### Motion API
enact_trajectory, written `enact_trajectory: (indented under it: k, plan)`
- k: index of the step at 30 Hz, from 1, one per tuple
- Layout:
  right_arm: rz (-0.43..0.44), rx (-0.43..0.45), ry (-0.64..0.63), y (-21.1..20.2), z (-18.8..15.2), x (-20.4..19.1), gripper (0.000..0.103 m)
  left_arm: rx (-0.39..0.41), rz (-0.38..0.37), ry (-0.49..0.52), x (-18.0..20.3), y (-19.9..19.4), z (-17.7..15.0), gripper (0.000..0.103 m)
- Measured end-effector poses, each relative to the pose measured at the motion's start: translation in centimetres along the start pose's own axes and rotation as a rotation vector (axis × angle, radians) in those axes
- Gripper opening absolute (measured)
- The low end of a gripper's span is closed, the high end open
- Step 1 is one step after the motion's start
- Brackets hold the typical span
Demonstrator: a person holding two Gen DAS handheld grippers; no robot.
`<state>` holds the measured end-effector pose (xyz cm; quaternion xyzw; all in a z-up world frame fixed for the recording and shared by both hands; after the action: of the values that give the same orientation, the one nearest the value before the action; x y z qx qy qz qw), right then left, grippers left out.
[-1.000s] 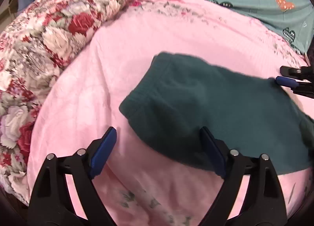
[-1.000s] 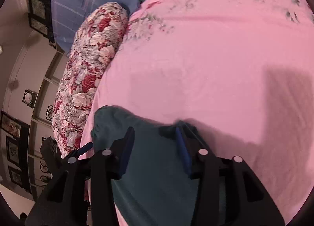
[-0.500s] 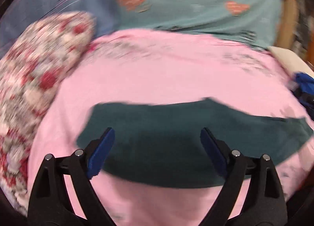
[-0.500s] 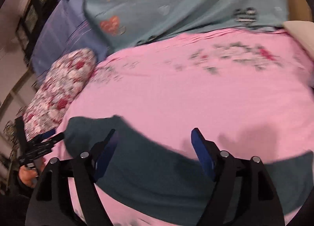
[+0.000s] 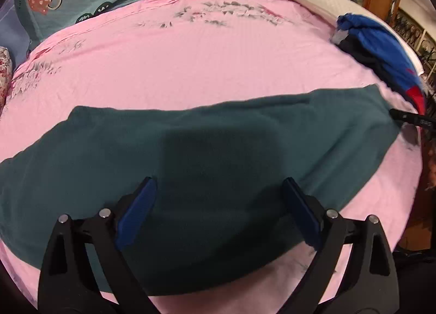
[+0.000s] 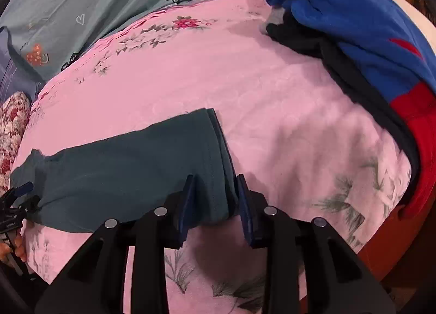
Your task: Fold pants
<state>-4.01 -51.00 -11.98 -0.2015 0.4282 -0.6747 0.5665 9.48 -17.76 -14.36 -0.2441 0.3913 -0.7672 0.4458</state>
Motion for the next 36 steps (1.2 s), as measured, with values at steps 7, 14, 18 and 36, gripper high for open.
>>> enact_trajectory:
  k: [7, 14, 18, 36]
  plan:
    - [0.310, 0.077, 0.096, -5.2, 1.3, -4.8, 0.010, 0.006, -0.024, -0.020, -0.7, -0.6, 0.2, 0.095]
    - [0.591, 0.097, -0.064, -10.0, 4.4, -20.7, 0.010, 0.074, -0.017, -0.089, -4.5, -4.0, -0.8, 0.095]
    - [0.674, 0.002, -0.243, -6.7, 2.8, -33.1, 0.010, 0.137, 0.058, -0.203, -10.9, -7.7, -2.4, 0.095]
    - [0.564, -0.057, -0.356, -1.0, -1.7, -39.3, 0.055, 0.131, 0.081, -0.298, -16.0, -9.6, -6.5, 0.095]
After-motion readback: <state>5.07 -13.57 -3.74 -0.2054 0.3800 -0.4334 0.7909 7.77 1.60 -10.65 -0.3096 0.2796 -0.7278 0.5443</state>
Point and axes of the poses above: each gripper's, at about its wrist camera, not at the fingertips, and y roughly the way its jaws point, x to its right, z to its top, the point moved 9 cm from there along y, roughly the way its jaws point
